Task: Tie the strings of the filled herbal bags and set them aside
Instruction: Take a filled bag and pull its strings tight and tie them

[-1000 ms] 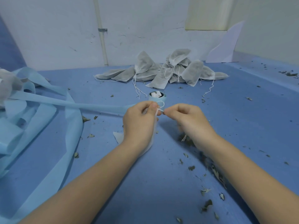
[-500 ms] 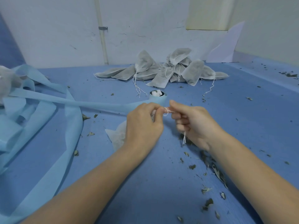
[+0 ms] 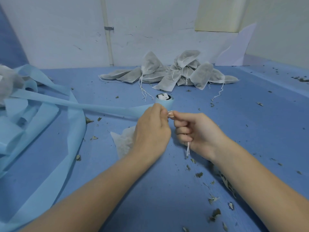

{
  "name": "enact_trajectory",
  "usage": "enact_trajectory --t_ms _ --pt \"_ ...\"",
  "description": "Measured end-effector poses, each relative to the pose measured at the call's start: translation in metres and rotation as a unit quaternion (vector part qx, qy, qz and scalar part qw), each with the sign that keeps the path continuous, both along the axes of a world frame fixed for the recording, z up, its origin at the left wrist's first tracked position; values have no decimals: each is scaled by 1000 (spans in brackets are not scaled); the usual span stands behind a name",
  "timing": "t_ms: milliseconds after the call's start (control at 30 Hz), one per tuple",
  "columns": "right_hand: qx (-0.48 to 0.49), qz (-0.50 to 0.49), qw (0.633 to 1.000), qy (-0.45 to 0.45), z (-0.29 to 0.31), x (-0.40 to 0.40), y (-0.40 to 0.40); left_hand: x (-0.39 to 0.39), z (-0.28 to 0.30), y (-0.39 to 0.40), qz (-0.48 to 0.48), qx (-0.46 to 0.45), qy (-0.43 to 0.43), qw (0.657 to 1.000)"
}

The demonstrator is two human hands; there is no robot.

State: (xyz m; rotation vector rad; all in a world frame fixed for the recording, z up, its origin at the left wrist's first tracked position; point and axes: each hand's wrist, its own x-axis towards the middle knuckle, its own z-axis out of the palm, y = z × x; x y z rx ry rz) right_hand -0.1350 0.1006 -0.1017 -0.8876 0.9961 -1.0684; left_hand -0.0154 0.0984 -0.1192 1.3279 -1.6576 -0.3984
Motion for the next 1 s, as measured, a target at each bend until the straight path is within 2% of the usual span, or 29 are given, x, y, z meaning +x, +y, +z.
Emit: enact_trajectory --t_ms 167,300,433,533,600,667,767,867,1000 --pt "71 15 994 -83 2 0 -1 0 -1 2 -7 -51 0 999" --pt "80 3 991 -103 2 0 -1 -1 -2 8 35 -157 -35 986" --pt "77 -15 991 -105 1 0 0 0 2 10 49 -186 -31 981" --pt "36 -55 997 -48 -1 0 0 3 5 8 49 -175 -47 982" --pt "-26 -96 994 52 -4 1 0 6 7 6 43 -178 -81 980" --pt "-84 -129 979 134 -7 2 0 10 9 3 43 -221 -154 962" --pt "-122 -138 970 157 -7 1 0 13 9 -1 49 -291 -210 932" --pt "-137 -138 969 154 -5 -1 0 11 10 1 53 -258 -182 947" --pt "-191 -138 957 167 -8 3 -1 3 14 2 37 -85 -71 993"
